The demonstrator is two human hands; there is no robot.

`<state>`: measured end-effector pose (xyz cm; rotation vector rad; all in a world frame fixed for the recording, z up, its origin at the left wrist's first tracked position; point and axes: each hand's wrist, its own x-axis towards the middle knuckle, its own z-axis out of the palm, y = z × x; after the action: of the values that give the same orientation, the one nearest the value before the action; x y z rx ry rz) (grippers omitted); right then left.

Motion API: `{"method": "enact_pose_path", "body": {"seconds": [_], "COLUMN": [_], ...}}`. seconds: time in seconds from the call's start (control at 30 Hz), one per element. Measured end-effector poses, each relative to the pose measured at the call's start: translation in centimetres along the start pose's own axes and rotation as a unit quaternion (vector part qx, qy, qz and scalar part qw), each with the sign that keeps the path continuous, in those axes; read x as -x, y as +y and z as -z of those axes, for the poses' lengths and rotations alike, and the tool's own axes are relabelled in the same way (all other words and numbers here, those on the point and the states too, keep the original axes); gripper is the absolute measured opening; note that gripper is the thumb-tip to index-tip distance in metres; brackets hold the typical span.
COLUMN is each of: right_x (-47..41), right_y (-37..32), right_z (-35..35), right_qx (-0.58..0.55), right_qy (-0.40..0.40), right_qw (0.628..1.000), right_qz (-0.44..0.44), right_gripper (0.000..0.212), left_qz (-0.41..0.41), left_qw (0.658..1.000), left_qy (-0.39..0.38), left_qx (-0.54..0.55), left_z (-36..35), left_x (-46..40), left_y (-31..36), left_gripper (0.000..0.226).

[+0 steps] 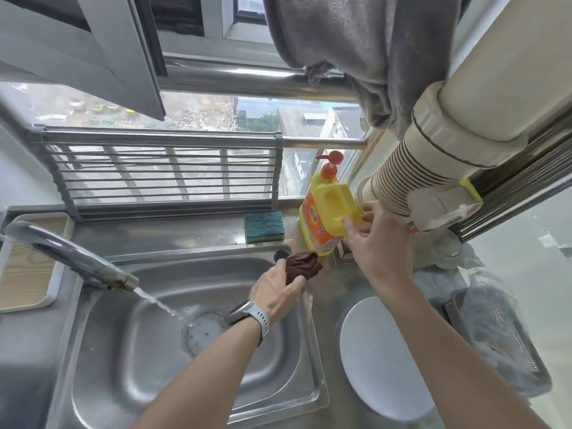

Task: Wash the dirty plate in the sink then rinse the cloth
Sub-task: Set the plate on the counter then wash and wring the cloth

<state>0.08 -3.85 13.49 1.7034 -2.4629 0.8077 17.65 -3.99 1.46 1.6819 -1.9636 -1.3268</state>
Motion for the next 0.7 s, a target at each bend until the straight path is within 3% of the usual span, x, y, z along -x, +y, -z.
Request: {"method": "enact_pose_path", "body": {"seconds": [0.1, 0.2, 0.27, 0.37, 0.43, 0.53, 0.63, 0.7], "right_x": [3.5, 7.8, 11.0, 16.3, 18.8, 20.8, 21.8, 22.2], "right_y": [2.2, 7.2, 11.8, 17.4, 19.1, 20.4, 20.7, 20.8], "right_z": [0.8, 0.9, 1.3, 2.1, 2.4, 2.9, 3.0, 3.1], "right_qx": [-0.033, 0.028, 0.097, 0.138, 0.029, -0.127, -0.291, -0.349], "right_qy": [-0.004, -0.07, -0.118, -0.167, -0.176, -0.188, -0.17, -0.16], "right_qw": [0.999, 0.991, 0.965, 0.89, 0.848, 0.817, 0.752, 0.715], "right_qz": [-0.023, -0.109, -0.214, -0.402, -0.5, -0.53, -0.567, -0.584], "right_gripper": [0.021, 0.021, 0.032, 0.05, 0.037, 0.006, 0.016, 0.02], "left_qz": [-0.047, -0.117, -0.167, -0.277, -0.368, -0.433, -0.447, -0.43], "left_qw": [0.998, 0.984, 0.964, 0.927, 0.893, 0.866, 0.858, 0.87], "left_qy": [-0.01, 0.002, 0.042, 0.091, 0.082, 0.011, -0.019, -0.029], "left_qx": [-0.038, -0.133, -0.201, -0.236, -0.247, -0.248, -0.253, -0.241], "left_z": [-1.4, -3.4, -4.8, -6.5, -7.2, -7.0, -7.3, -7.4], "left_x": [-1.4, -2.4, -2.7, -3.1, -4.0, -5.1, -5.8, -6.2], "left_y": [0.8, 0.7, 0.2, -0.9, -1.8, -2.1, -2.4, -3.2], "left_gripper": [0.037, 0.049, 0.059, 0.05, 0.04, 0.035, 0.033, 0.034]}}
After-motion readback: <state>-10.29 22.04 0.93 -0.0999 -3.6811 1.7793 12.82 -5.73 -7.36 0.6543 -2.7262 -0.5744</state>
